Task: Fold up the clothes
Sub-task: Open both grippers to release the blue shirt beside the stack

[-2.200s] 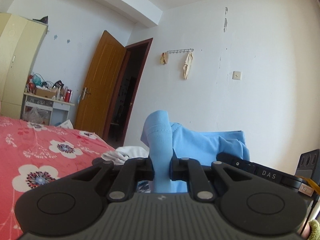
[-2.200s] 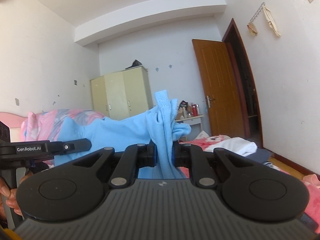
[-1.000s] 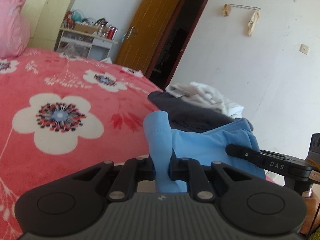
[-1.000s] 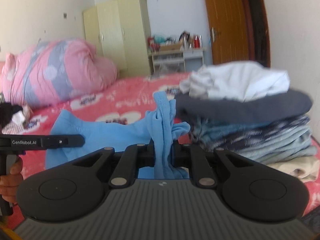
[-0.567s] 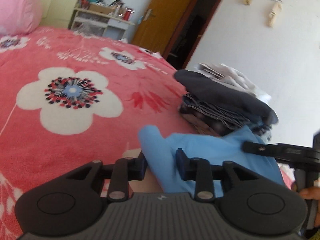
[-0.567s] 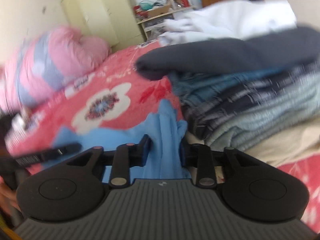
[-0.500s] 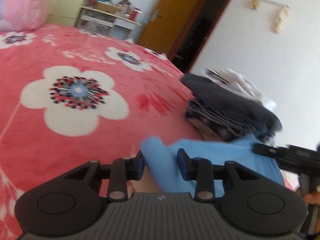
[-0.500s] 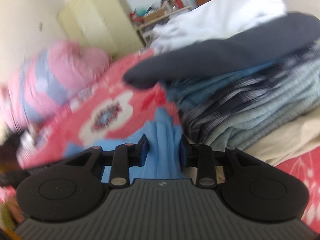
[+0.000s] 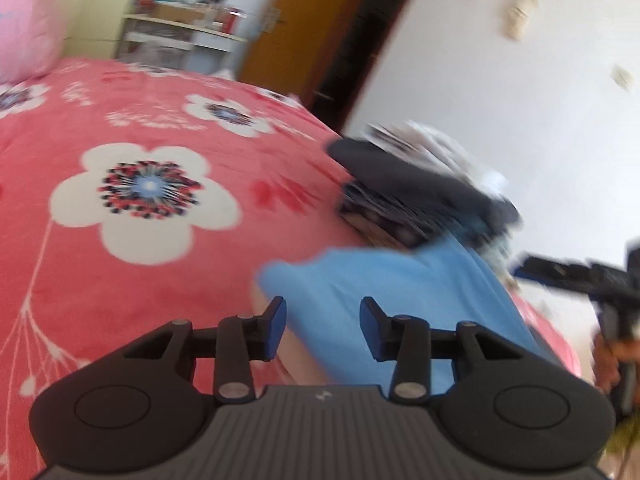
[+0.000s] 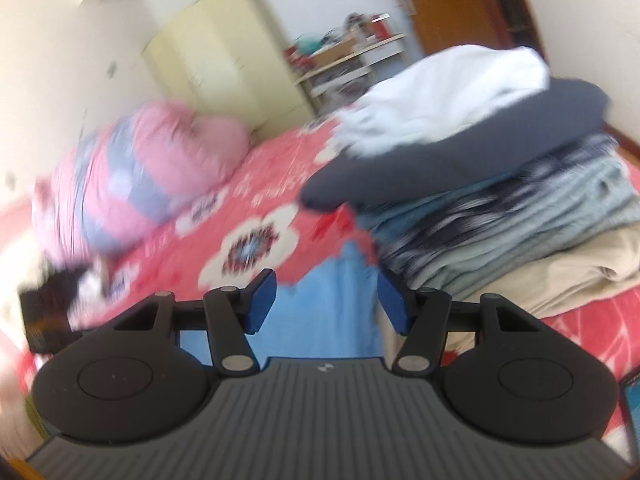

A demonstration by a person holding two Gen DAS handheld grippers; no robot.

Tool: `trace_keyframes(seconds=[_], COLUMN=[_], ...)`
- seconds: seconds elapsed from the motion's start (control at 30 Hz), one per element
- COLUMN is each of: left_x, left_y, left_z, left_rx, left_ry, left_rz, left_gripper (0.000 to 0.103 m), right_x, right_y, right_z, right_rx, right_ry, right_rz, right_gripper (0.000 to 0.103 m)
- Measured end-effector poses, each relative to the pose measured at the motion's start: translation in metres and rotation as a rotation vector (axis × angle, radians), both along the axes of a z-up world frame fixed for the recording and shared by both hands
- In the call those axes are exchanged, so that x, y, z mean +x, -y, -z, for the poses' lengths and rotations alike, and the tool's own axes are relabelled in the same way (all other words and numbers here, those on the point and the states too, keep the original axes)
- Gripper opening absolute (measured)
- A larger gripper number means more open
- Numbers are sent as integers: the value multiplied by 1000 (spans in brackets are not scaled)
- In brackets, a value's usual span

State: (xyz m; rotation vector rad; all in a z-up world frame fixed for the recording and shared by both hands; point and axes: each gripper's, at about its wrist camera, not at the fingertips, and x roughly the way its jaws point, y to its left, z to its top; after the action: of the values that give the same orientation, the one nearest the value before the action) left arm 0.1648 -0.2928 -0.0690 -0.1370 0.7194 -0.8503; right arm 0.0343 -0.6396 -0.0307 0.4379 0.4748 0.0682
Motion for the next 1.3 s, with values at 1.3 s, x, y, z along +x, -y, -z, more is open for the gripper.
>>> trace_keyframes(seconds=[1.3], left_x=[62], left_y=[0], left_z=[40], left_rx=[-134], left_ry=[-396], left_rz=[-27], left_gripper=[50], right_x=[-36], right_y=[-41], right_z=[-16], right_rx=[-206], right_ry=[-18], right_rz=[0], right_gripper=[61])
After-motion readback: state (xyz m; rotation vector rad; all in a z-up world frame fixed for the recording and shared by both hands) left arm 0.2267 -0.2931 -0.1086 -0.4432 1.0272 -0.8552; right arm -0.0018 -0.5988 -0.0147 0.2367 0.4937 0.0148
